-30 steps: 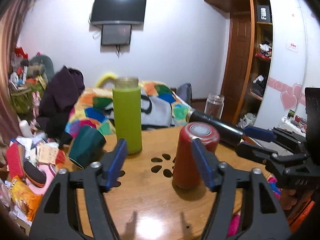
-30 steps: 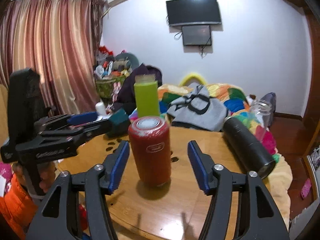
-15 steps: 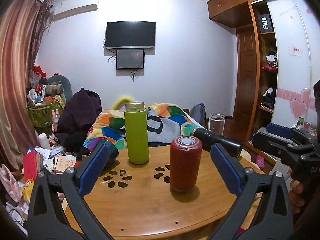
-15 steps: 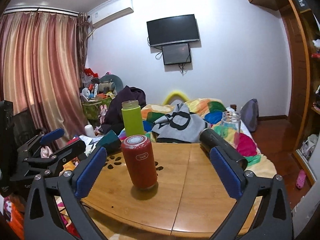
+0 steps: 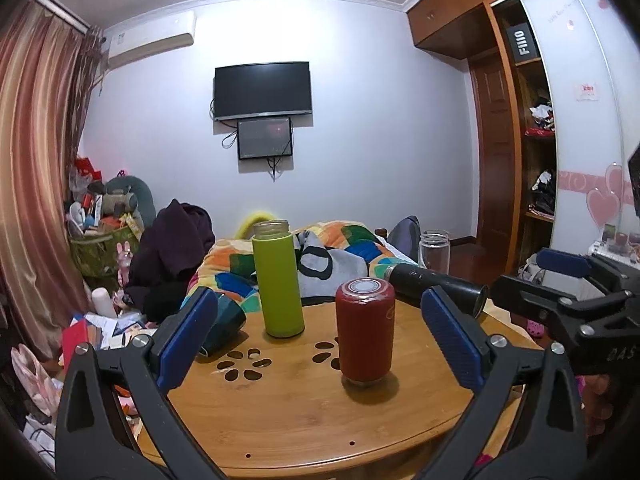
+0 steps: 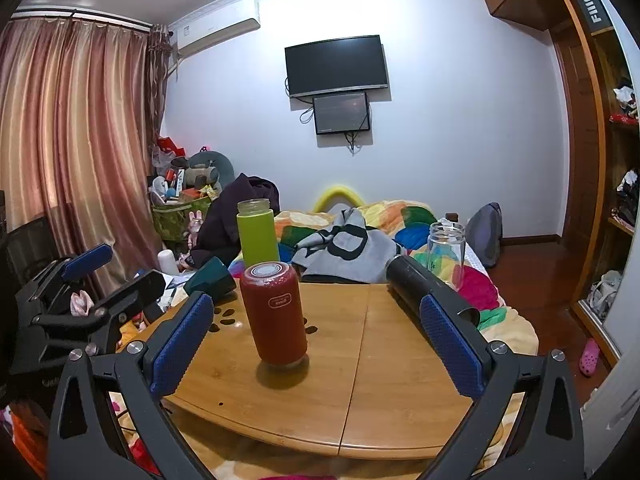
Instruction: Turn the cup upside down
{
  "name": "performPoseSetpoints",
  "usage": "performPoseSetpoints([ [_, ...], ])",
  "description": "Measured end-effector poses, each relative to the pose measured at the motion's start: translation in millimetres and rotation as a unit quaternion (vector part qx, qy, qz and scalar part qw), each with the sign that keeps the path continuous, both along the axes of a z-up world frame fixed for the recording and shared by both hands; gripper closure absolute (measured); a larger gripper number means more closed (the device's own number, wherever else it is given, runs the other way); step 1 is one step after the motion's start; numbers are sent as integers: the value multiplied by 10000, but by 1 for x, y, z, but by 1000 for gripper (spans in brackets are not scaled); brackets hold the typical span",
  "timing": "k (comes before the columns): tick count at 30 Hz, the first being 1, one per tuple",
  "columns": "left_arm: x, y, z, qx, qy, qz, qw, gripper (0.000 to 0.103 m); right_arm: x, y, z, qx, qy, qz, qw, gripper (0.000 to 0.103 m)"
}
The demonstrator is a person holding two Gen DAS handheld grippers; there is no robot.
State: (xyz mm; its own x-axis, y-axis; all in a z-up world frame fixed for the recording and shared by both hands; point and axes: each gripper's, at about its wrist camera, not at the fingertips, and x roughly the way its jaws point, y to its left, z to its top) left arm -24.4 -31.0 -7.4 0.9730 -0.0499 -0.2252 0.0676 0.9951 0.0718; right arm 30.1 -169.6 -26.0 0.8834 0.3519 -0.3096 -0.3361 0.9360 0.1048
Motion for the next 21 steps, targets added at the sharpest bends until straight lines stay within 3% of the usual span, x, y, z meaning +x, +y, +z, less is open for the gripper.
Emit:
performPoseSetpoints([
  [21, 2, 12, -3, -239, 118, 88, 9996, 0, 3, 3, -1, -48, 33, -28, 10000, 0],
])
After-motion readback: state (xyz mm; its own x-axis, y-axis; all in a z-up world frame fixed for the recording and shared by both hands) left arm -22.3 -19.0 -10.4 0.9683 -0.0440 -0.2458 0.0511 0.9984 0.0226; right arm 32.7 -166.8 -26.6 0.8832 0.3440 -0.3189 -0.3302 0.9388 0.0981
